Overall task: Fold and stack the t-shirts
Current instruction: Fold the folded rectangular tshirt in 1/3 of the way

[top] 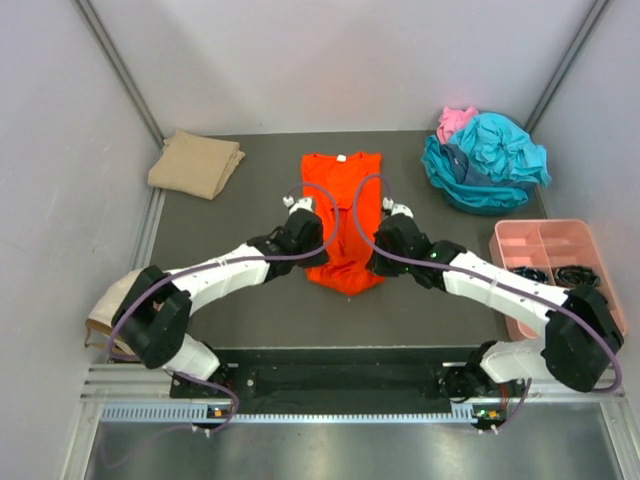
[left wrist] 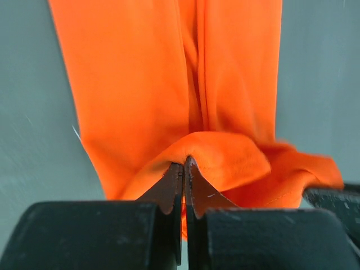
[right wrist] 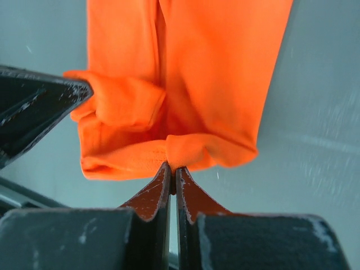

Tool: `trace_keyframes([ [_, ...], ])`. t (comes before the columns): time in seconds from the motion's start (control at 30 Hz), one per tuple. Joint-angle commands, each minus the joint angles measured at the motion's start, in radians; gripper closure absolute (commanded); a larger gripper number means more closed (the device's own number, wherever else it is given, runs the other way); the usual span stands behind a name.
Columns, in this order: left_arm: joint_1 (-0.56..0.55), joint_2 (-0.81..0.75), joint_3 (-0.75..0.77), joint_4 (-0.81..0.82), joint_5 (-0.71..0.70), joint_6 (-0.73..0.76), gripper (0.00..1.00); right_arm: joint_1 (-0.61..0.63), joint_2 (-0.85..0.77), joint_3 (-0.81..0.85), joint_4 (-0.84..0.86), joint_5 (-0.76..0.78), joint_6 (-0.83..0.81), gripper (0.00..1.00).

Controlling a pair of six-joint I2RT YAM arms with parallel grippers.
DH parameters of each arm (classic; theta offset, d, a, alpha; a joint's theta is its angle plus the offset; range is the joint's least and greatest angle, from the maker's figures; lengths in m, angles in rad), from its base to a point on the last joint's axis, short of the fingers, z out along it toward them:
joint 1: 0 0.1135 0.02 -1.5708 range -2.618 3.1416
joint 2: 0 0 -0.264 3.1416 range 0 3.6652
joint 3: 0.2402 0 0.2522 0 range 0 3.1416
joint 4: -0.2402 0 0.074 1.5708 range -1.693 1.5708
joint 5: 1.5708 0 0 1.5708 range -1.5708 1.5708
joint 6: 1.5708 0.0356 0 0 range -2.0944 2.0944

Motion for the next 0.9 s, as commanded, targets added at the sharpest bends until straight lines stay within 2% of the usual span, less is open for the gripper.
trace_keyframes([
  [0.0,0.064,0.052,0.105,0.053,0.014,0.085,1.00,-0.042,0.055,0.108,0.050,-0.007,-0.073,1.00],
  [0.47,0.193,0.270,0.318,0.107,0.116,0.141,1.00,-0.208,0.334,0.320,0.135,-0.087,-0.141,1.00],
  [0.87,0.301,0.350,0.409,0.116,0.191,0.167,1.00,-0.315,0.499,0.489,0.136,-0.160,-0.179,1.00],
])
